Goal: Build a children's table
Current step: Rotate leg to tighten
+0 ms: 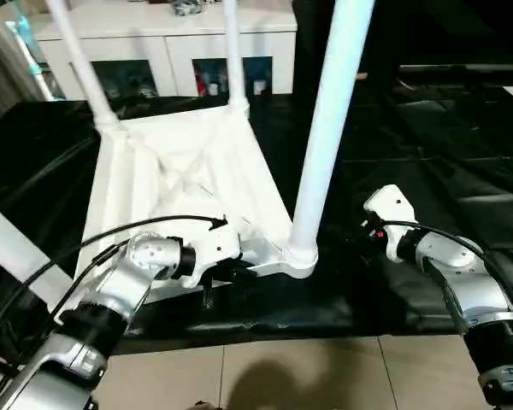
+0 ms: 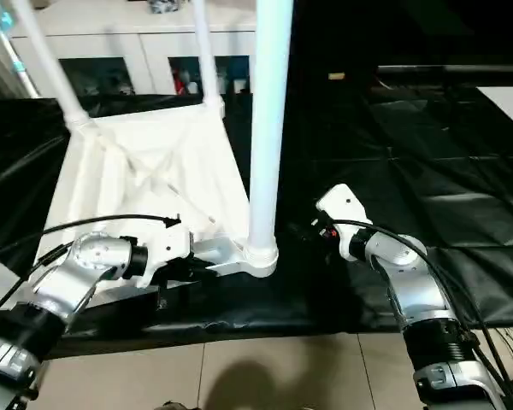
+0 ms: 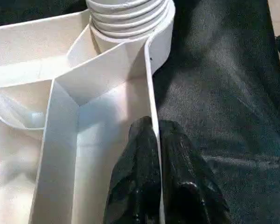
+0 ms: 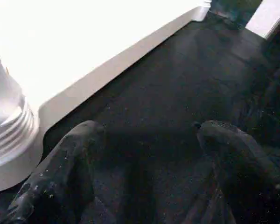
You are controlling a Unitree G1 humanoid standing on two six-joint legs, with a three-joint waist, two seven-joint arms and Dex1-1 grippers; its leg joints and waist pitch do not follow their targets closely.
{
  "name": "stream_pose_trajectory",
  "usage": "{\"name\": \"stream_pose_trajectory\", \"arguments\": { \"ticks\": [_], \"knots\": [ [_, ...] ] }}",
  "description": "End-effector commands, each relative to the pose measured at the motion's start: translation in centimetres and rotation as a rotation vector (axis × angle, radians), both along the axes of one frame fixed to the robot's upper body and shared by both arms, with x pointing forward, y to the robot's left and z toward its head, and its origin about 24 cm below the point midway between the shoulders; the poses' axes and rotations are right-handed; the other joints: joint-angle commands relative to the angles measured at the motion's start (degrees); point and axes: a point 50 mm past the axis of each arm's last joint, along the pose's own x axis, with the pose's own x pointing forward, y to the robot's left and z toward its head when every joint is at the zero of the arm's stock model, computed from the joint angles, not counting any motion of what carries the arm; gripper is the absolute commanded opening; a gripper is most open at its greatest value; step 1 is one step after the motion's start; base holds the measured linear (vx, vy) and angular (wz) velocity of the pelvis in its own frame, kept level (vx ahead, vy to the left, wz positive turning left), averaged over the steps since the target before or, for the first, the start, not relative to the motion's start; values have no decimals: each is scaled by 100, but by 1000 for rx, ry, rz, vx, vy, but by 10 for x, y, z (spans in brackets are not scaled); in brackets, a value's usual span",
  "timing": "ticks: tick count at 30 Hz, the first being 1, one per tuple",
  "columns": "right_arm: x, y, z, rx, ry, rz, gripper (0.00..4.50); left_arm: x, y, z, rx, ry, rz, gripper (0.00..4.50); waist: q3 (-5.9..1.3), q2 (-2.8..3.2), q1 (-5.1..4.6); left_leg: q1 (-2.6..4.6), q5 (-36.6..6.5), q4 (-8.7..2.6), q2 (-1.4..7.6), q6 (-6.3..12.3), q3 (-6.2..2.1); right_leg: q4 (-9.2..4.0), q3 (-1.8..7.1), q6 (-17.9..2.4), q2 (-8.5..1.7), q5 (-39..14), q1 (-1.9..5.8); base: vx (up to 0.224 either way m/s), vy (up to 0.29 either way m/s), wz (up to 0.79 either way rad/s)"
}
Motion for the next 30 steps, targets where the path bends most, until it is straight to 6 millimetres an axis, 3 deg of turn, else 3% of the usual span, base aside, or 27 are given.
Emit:
{"name": "stream_pose_trajectory", "arguments": {
  "ticks": [1, 7, 10, 14, 16, 21, 23, 27, 30],
  "knots": [
    [0, -2, 2, 0, -13, -5, 374, -2, -11, 5, -63, -21, -102, 8, -361, -101, -12, 129, -1834, -426, 260, 121, -137, -513, 190, -1077, -290, -2234, 191, 0, 0, 0],
    [0, -1, 2, 10, -15, -7, 374, -3, -16, 8, -110, -38, -132, 8, -375, -78, 18, 134, -1735, -421, 282, 148, -127, -479, 193, -1179, -289, -1989, 191, 0, 0, 0],
    [-1, 2, 3, 26, -21, 1, 374, 3, -13, 5, -112, -53, -76, 8, -381, -106, 60, 119, -1597, -406, 274, 219, -115, -464, 194, -1178, -295, -1924, 211, 0, 0, 0],
    [-3, 6, 3, 61, -12, 18, 374, 10, -7, 2, -97, -66, 27, 8, -369, -109, 100, 125, -1649, -403, 270, 227, -121, -500, 193, -1033, -310, -2325, 196, 0, 0, 0],
    [-4, 5, 4, 61, -12, 23, 374, 12, -6, 3, -150, -42, 71, 8, -358, -119, 92, 104, -1673, -420, 266, 207, -140, -528, 182, -887, -320, -2615, 206, 0, 0, 0],
    [-8, -6, 5, 62, 12, 42, 374, 8, -3, 5, -249, 22, 82, 8, -350, -134, 28, 111, -1789, -420, 253, 216, -143, -564, 178, -811, -315, -2896, 182, 0, 0, 0],
    [-12, -6, 6, 110, 38, 75, 390, 9, -3, 6, -286, 34, 93, 1, -357, -99, 16, 100, -1751, -414, 257, 263, -148, -556, 175, -856, -316, -2827, 191, 0, 0, 0],
    [-17, -4, 7, 170, 71, 118, 420, 10, -3, 7, -320, 42, 105, 0, -390, -122, -5, 39, -1496, -405, 268, 427, -143, -485, 160, -1037, -293, -2188, 244, 0, 0, 0],
    [-28, 9, 3, 196, 131, 231, 444, 10, -4, 5, -319, 45, 110, 0, -412, -111, 3, 42, -1242, -361, 270, 580, -113, -448, 161, -1233, -288, -1638, 238, 0, 0, 0]
  ]
}}
